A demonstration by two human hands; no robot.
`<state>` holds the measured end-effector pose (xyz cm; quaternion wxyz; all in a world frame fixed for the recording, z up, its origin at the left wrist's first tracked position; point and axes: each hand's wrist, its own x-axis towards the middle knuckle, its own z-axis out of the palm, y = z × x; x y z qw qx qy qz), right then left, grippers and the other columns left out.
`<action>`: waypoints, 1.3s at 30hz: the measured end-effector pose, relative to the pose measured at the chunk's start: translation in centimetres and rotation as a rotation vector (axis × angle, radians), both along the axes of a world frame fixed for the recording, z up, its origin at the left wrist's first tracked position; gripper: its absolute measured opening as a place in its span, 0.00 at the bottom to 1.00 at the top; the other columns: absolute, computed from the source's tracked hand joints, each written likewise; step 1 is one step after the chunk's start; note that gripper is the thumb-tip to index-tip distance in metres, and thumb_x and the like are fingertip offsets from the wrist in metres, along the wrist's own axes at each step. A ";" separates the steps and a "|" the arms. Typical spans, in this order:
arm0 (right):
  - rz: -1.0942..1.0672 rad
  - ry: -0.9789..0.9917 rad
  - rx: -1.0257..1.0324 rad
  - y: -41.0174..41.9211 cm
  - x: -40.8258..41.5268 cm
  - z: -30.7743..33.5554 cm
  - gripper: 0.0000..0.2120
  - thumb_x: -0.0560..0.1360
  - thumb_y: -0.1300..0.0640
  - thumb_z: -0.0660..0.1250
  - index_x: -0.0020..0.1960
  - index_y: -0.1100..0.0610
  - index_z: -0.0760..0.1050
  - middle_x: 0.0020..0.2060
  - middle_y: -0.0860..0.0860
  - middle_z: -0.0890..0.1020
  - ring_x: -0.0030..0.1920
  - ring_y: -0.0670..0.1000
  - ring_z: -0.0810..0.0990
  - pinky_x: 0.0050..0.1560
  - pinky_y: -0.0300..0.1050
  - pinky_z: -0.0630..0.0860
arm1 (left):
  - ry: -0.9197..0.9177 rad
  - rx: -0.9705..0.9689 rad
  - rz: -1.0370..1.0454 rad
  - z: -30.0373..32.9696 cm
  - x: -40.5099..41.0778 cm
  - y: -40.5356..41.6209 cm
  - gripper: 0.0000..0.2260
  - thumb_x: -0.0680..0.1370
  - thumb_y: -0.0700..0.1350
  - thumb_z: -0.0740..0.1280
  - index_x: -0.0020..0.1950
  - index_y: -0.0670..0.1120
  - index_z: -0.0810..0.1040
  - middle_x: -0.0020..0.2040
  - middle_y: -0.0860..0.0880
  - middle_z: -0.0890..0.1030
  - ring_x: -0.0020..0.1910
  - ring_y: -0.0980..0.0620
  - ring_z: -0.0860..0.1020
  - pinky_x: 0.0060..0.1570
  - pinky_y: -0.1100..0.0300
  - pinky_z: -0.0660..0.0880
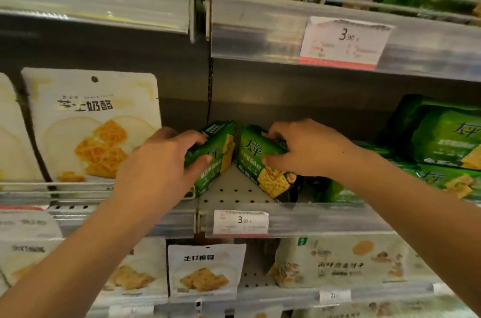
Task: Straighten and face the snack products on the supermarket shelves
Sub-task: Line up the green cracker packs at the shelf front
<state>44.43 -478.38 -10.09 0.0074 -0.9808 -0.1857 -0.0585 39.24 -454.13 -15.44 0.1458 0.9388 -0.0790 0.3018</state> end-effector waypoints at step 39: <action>-0.046 0.301 -0.095 -12.8 -2.2 4.1 0.52 0.60 0.38 0.79 0.76 0.40 0.53 0.70 0.37 0.62 0.69 0.42 0.62 0.63 0.34 0.55 | 0.651 0.013 -0.366 5.4 6.1 -4.1 0.37 0.63 0.80 0.50 0.67 0.64 0.66 0.66 0.54 0.72 0.56 0.54 0.74 0.49 0.59 0.73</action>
